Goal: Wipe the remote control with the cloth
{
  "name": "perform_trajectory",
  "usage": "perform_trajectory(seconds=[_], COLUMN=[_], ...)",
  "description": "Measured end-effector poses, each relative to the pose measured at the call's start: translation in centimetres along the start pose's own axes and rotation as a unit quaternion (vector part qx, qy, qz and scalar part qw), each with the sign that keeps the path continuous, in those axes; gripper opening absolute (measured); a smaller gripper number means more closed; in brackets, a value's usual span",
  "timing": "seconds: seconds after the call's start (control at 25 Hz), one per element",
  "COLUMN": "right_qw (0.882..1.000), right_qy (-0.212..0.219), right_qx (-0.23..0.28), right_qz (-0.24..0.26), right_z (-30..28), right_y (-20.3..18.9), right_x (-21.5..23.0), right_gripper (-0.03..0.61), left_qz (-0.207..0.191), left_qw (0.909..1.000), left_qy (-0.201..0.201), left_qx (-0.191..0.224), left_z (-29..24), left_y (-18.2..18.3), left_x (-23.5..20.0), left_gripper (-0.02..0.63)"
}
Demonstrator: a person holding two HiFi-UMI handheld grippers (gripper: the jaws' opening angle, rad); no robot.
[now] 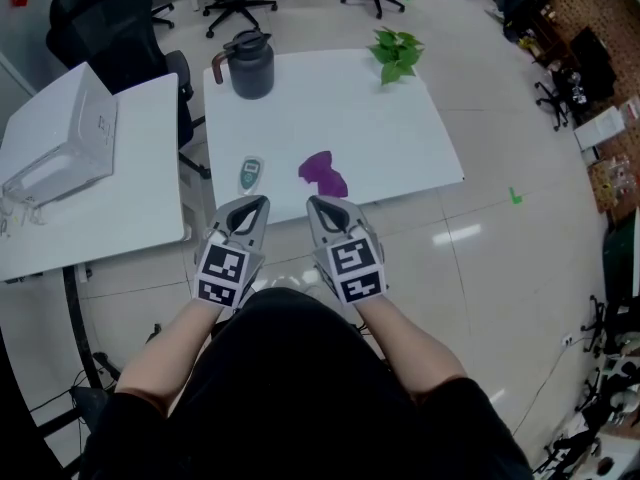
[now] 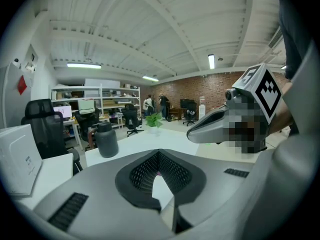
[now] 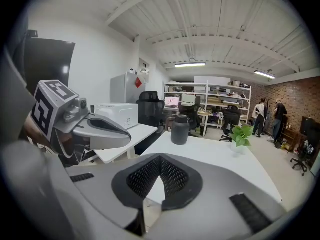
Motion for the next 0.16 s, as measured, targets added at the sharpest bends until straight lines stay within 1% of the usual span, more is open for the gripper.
perform_trajectory(seconds=[0.16], right_qw=[1.000], right_qy=[-0.001], right_qx=[0.001], right_qz=[-0.001], right_z=[-0.17], right_y=[0.22], right_x=[-0.08], right_gripper=[0.014], left_qz=[-0.002], left_qw=[1.0000], left_qy=[-0.002], left_qx=[0.000], left_z=[-0.02], left_y=[0.08], left_x=[-0.22], left_gripper=[0.002])
Point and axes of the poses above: the fingertips, and each gripper's own axes: z backward along the fingers, x to its right, y out of its top, the point moved 1 cm from there along z, backward along the fingers, and after that the axes turned 12 degrees about -x, right-handed, at the moved point
